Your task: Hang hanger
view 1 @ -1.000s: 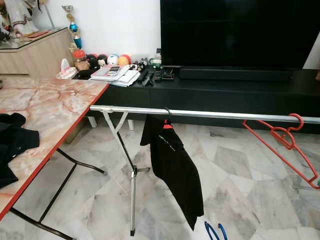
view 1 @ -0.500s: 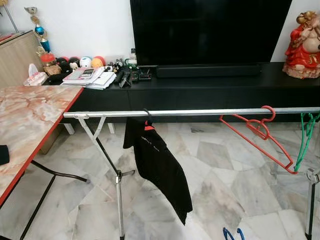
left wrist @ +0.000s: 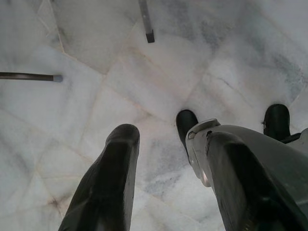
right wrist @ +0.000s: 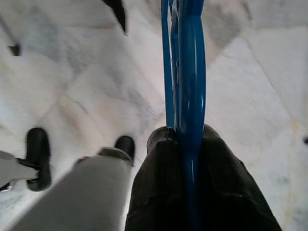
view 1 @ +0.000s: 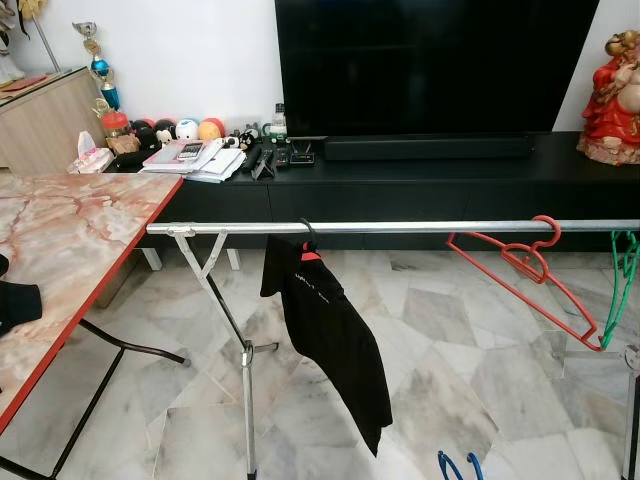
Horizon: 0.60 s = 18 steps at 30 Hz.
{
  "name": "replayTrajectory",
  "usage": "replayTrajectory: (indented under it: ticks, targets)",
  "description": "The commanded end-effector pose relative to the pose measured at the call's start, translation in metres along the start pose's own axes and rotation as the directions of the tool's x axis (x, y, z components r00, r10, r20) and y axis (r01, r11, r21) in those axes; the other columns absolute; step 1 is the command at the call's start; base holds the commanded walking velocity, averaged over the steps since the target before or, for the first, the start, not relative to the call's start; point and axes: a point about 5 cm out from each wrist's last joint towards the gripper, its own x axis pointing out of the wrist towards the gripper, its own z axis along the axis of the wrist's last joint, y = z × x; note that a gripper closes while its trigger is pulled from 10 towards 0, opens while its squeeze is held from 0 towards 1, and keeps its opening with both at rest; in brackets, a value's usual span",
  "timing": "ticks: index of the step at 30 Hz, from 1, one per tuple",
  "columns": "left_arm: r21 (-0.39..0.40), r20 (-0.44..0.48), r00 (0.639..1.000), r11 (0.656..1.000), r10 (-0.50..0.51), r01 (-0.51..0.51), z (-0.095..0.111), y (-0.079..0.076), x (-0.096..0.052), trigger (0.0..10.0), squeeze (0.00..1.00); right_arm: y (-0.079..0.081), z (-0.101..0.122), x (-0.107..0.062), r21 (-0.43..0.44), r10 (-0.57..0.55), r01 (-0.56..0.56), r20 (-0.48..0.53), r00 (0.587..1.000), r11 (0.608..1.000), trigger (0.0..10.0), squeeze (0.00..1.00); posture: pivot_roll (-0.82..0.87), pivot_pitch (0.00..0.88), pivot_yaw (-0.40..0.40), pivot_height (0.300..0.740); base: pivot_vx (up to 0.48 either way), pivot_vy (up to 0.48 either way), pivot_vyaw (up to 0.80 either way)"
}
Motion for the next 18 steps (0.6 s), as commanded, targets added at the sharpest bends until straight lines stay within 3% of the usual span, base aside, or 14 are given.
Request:
replayTrajectory:
  ticks: [1, 9, 18]
  targets:
    - [0.001, -0.015, 1.000, 1.000, 0.005, -0.005, -0.003, 0.003, -0.001, 10.0, 0.00, 0.003, 0.007, 0.001, -0.009, 0.002, -0.002, 0.014, 1.000, 1.000, 10.0, 0.00, 0.04, 0.000, 0.025, 0.740, 0.289, 0.000, 0.00]
    - [0.004, -0.016, 1.000, 1.000, 0.006, -0.006, -0.004, 0.004, -0.001, 10.0, 0.00, 0.006, 0.007, 0.001, -0.008, 0.003, -0.003, 0.018, 1.000, 1.000, 10.0, 0.00, 0.04, 0.000, 0.026, 0.740, 0.292, 0.000, 0.00]
    - [0.004, -0.011, 1.000, 1.000, 0.003, -0.003, -0.002, 0.003, -0.001, 10.0, 0.00, -0.025, 0.000, -0.002, -0.004, -0.026, 0.026, 0.018, 1.000, 1.000, 10.0, 0.00, 0.04, 0.000, 0.021, 0.740, 0.292, 0.000, 0.00]
